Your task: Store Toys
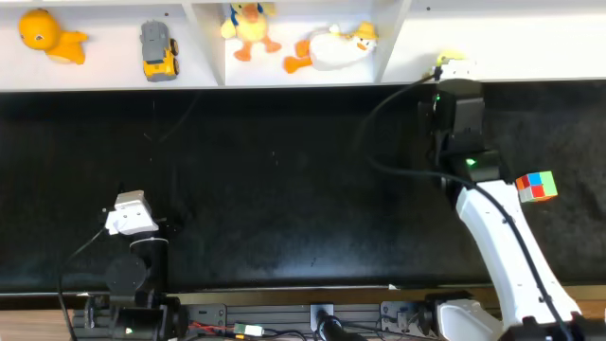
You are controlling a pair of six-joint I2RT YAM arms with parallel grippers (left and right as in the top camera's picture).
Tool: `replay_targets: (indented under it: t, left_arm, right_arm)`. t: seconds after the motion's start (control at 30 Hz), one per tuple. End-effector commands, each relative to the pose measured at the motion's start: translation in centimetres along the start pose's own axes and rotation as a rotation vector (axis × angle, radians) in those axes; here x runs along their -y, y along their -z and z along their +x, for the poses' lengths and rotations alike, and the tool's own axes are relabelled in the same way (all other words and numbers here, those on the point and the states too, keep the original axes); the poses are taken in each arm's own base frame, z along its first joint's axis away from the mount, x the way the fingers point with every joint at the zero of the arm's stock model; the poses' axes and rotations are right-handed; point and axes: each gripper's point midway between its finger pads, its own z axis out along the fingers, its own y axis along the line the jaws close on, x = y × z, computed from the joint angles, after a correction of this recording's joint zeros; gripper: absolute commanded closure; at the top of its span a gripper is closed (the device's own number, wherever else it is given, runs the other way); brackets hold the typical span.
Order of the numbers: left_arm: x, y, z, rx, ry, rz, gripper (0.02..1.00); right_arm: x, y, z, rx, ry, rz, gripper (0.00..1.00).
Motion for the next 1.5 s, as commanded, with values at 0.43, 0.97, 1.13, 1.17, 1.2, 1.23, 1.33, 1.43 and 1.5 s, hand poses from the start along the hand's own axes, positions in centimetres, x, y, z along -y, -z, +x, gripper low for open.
replay_targets:
  t: [0.43, 0.97, 1.13, 1.17, 1.2, 1.23, 1.33, 1.43, 1.5]
  left_arm:
    - [-0.2, 0.0, -0.1, 0.006, -0.020, -0.008, 0.020]
    - [-0.2, 0.0, -0.1, 0.006, -0.020, -0.008, 0.020]
    - [-0.2, 0.0, -0.1, 0.006, -0.020, -0.008, 0.020]
    - [-0.2, 0.0, -0.1, 0.006, -0.020, -0.008, 0.020]
    - [-0.2, 0.0, -0.1, 0.006, -0.020, -0.008, 0.020]
    - [-0.2, 0.0, -0.1, 0.006, -0.020, -0.008, 0.020]
    - [-0.2, 0.0, -0.1, 0.006, -0.020, -0.008, 0.020]
    - [-0.2, 0.0, -0.1, 0.006, -0.020, -0.008, 0.020]
    - [-0.2, 0.0, -0.1, 0.006, -0.020, -0.008, 0.020]
  right_arm:
    - [-1.8, -4.8, -4.2, 0.008, 0.054, -0.118, 0.906]
    - [-2.1, -8.5, -7.5, 0.097, 0.055, -0.126, 0.886]
    - [-1.6, -9.3, -7.7, 0.099, 0.038, -0.154, 0.875]
    - [-1.6, -9.4, -7.6, 0.098, 0.038, -0.159, 0.875]
    - [-1.6, -9.5, -7.5, 0.096, 0.037, -0.163, 0.873]
    - [-1.7, -9.7, -7.4, 0.093, 0.038, -0.168, 0.871]
    - [-2.2, -10.3, -6.9, 0.081, 0.039, -0.192, 0.869]
    - [-2.9, -10.8, -6.4, 0.071, 0.030, -0.224, 0.862]
    - [-3.2, -11.1, -6.2, 0.066, 0.019, -0.238, 0.862]
